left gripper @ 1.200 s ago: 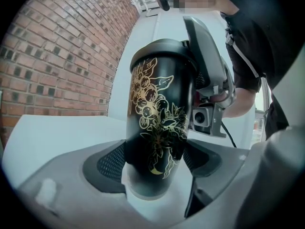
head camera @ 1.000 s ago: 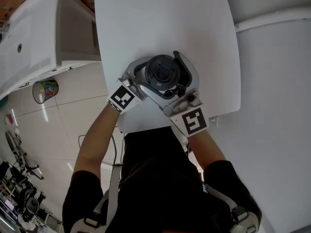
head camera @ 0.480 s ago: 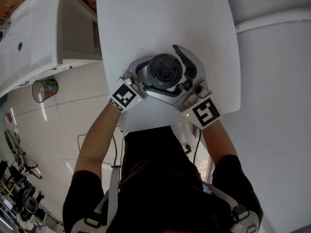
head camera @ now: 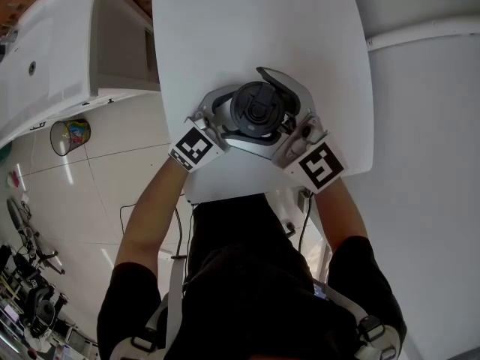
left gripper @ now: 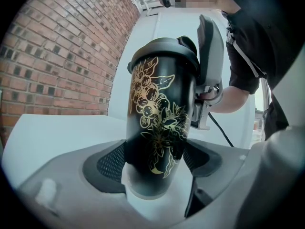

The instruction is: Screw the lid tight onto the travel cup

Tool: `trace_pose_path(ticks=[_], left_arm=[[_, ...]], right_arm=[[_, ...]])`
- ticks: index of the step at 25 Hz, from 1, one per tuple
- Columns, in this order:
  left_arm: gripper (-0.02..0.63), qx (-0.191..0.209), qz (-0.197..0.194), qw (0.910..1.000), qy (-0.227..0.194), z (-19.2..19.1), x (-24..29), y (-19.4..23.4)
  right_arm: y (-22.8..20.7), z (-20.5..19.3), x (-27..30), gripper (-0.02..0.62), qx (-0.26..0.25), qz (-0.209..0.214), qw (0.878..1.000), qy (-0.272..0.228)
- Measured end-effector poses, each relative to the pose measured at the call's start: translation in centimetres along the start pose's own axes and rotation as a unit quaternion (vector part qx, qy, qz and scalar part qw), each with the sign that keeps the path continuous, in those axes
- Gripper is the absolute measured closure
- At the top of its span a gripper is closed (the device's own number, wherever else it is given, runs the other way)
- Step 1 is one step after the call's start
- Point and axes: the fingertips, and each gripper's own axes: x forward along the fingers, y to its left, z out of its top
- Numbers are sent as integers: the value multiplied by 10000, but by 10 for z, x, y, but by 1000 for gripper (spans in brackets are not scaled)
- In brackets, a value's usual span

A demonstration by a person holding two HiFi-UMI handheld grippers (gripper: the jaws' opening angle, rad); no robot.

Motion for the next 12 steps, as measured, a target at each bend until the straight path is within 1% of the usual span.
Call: trace_pose_path(ticks=[3,6,8,10,12], left_arm=[[227,1,1,10000,1,1,1,-1],[227,2,6,10000,3,0,1,-1],[227,10,13,10000,4,-1,1,0],[227,12,19,10000,0,-1,0,0],[227,15,33,10000,-11,-1,0,0]], right_arm=[[-4,3,-1,95,-3,-390,9992,-92],[-8,3,-2,95,0,-899,9957,-203],[-10,3,-3,98,10,-1137,9931,-271],[-10,2,-3,100,9,-1247,9918,-262],[-10,1,-2,107,-3,-1250,9919,-226]])
